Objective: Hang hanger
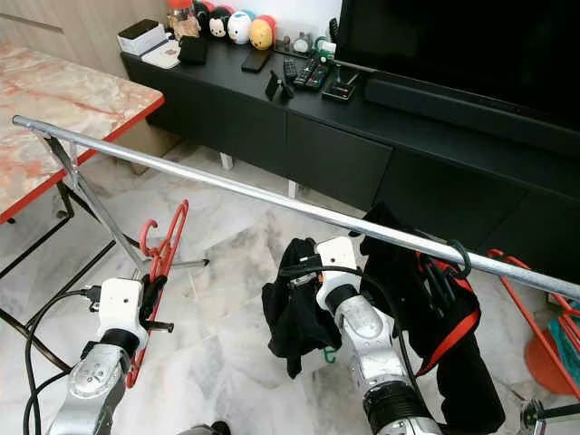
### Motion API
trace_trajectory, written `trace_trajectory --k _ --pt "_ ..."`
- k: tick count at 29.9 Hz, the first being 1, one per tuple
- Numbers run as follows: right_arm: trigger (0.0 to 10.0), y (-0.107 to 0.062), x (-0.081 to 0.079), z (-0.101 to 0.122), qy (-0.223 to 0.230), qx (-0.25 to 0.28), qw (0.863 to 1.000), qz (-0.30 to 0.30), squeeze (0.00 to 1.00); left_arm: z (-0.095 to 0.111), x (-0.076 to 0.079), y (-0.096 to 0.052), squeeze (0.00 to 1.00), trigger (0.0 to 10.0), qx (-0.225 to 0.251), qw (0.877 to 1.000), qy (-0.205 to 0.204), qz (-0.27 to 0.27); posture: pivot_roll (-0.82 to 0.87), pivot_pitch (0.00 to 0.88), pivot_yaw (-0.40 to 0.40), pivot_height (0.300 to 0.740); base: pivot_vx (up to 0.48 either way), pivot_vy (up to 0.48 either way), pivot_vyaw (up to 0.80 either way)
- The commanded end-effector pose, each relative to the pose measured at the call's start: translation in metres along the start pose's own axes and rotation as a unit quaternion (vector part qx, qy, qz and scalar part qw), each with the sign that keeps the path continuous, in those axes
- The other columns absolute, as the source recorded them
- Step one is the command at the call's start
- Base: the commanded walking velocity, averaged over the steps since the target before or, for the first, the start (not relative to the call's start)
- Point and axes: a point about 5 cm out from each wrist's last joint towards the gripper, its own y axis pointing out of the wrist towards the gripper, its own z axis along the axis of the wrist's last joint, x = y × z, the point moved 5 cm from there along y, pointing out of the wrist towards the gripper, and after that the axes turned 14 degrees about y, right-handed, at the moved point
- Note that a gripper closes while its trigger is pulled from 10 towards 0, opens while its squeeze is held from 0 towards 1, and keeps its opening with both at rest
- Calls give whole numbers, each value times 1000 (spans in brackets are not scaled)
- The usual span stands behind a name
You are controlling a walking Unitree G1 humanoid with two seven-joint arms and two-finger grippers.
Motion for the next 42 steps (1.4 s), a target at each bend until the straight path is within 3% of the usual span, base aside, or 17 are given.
trace_trajectory --k 1,16,42 --pt "10000 1 0 2 -3 2 1000 0 0 2 -2 1 0 10000 -3 1000 -7 6 6 91 19 740 0 0 0" --pt "10000 -3 8 -8 -2 -12 1000 -14 0 11 11 7 0 10000 4 1000 -20 -3 1 66 15 740 -238 0 0" --pt "10000 0 7 -4 -3 -6 1000 -12 0 13 11 9 0 10000 3 1000 -26 6 0 93 7 740 -282 0 0"
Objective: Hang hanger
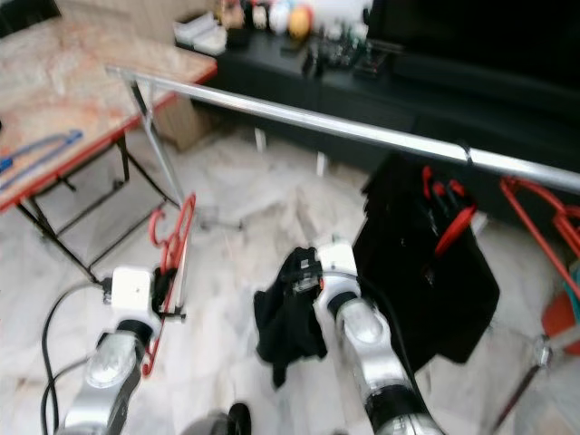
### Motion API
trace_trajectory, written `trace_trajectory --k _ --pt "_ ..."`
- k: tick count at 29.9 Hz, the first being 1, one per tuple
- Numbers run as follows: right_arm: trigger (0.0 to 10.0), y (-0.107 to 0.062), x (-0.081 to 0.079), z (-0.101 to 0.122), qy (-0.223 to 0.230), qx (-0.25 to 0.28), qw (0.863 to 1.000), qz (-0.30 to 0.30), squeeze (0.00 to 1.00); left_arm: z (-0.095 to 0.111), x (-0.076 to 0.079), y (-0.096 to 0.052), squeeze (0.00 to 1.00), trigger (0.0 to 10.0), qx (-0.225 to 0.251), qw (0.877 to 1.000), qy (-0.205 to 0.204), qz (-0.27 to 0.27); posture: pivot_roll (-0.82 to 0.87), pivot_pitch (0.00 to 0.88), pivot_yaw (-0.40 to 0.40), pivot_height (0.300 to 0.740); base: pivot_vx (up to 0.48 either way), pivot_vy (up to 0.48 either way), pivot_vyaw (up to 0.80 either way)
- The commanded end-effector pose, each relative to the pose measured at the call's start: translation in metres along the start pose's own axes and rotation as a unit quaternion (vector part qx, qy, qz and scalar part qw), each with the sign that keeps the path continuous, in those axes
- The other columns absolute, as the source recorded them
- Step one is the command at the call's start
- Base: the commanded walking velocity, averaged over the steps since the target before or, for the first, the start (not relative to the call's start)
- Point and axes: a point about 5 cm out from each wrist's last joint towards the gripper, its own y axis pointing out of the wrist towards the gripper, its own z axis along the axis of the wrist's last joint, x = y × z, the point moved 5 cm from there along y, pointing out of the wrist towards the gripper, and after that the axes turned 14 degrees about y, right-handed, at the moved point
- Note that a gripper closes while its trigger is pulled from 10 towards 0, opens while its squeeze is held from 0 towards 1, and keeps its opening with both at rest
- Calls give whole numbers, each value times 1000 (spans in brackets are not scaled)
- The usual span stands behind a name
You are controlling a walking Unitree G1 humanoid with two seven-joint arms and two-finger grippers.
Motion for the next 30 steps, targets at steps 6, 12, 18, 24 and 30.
trace_trajectory --k 6,12,18,24,30 --pt "10000 4 -4 12 0 21 1000 7 0 1 -8 -1 0 10000 1 1000 3 12 1 99 5 740 -284 0 0" --pt "10000 4 -5 12 1 23 1000 8 0 1 -9 -1 0 10000 0 1000 1 14 -1 102 5 740 -282 0 0" --pt "10000 4 -5 12 3 24 1000 8 0 -1 -8 -2 0 10000 -6 1000 5 14 -1 102 4 740 -234 0 0" --pt "10000 4 -3 12 4 23 1000 5 0 -5 -8 -1 0 10000 -17 1000 9 16 -1 102 4 740 0 0 0" --pt "10000 4 -2 13 7 26 1000 1 0 -6 -10 -1 0 10000 -19 1000 0 20 0 103 4 740 0 0 0"
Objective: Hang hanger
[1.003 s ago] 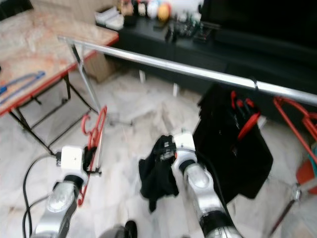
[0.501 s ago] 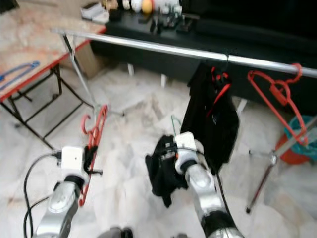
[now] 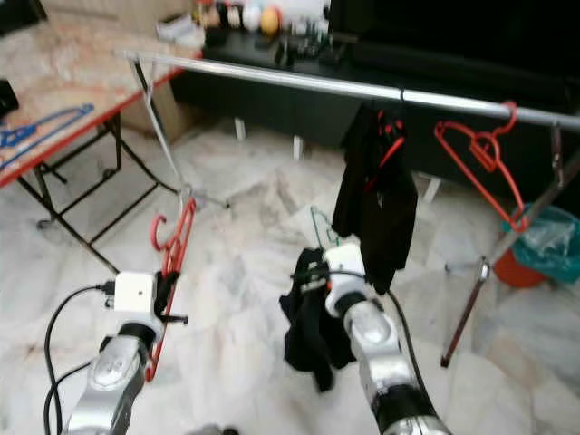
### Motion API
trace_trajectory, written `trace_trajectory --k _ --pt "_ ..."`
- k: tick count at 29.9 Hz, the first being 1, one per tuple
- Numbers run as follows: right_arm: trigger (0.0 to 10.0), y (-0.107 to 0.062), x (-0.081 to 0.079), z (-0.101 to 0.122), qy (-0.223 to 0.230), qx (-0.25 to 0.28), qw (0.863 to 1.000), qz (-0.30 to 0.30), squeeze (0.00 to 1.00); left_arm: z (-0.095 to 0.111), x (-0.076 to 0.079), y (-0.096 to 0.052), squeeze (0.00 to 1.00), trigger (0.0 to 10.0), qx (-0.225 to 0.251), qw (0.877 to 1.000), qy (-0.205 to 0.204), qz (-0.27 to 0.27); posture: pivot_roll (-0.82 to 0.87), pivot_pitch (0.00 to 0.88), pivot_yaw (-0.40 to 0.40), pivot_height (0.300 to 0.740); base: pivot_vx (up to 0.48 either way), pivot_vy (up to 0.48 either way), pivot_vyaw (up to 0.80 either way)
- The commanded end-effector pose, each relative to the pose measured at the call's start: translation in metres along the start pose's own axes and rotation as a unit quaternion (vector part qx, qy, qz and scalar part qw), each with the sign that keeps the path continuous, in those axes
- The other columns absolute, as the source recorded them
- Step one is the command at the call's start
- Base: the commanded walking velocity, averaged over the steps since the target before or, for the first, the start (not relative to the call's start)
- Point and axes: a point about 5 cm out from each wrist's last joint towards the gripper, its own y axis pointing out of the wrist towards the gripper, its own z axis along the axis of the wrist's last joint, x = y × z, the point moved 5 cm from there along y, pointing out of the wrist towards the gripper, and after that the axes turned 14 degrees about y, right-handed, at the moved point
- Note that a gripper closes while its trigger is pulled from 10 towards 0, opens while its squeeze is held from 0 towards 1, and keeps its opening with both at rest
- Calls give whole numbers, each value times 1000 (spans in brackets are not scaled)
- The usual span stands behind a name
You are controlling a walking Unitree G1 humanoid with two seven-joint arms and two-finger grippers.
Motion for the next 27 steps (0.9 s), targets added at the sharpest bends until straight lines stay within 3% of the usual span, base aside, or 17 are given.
trace_trajectory --k 1,7,25,27 --pt "10000 5 -7 10 -1 20 1000 9 0 -3 -5 0 0 10000 -8 1000 -1 6 0 103 4 740 0 0 0" --pt "10000 5 -3 12 1 24 1000 -3 0 -4 -5 0 0 10000 -12 1000 0 6 1 103 3 740 0 0 0" --pt "10000 5 3 14 -2 26 999 -26 0 -3 -5 2 0 10000 -8 1000 -19 7 1 100 7 740 0 0 -800" --pt "10000 5 3 13 -2 26 999 -27 0 -4 -4 2 0 10000 -13 1000 -20 7 3 98 6 740 0 480 -800"
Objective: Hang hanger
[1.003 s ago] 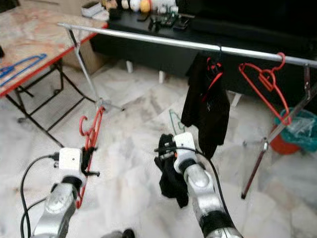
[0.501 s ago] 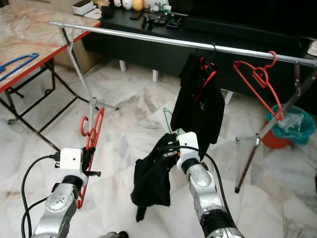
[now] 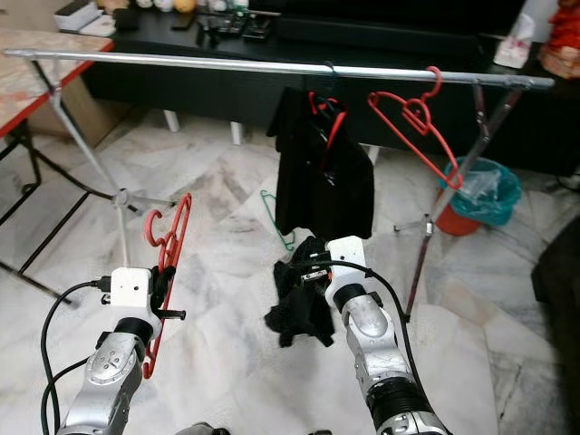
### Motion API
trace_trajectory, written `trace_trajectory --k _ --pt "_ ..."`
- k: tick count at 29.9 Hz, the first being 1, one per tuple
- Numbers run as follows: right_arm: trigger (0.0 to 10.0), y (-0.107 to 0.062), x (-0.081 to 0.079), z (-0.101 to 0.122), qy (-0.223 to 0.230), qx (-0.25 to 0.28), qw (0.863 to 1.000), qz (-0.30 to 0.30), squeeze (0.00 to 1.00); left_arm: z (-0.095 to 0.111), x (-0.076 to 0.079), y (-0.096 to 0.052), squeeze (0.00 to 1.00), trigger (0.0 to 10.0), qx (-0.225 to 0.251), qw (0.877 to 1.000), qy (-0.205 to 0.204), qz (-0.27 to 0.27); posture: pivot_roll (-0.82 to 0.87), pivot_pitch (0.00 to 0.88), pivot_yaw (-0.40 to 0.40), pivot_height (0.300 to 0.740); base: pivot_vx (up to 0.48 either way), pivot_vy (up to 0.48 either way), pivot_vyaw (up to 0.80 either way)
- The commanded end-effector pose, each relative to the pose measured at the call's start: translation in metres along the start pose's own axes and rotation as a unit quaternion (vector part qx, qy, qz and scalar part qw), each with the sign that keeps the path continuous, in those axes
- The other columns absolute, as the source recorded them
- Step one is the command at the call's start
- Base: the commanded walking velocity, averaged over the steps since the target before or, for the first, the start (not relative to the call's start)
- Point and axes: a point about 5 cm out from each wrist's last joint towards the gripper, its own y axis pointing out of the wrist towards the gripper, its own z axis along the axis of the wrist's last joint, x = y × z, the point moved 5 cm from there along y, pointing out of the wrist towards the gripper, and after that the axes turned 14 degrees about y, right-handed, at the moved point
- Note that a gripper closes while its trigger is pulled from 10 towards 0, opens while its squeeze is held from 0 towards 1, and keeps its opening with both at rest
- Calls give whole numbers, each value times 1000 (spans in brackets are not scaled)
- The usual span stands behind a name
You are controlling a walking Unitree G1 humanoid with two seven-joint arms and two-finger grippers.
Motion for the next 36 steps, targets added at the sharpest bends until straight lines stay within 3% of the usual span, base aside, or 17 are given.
trace_trajectory --k 1,14,27,36 --pt "10000 1 -1 3 1 7 1000 1 0 -6 -2 -1 0 10000 -14 1000 -3 1 3 97 7 740 0 480 -800" --pt "10000 1 -3 2 1 8 1000 3 0 -3 0 0 0 10000 -7 1000 4 -3 3 83 9 740 0 28 -753" --pt "10000 1 -3 4 2 13 1000 3 0 -2 0 1 0 10000 -7 1000 -3 -4 6 93 12 740 0 0 0" --pt "10000 2 -3 4 3 15 1000 3 0 -2 0 1 0 10000 -8 1000 -3 -3 8 95 13 740 0 313 0"
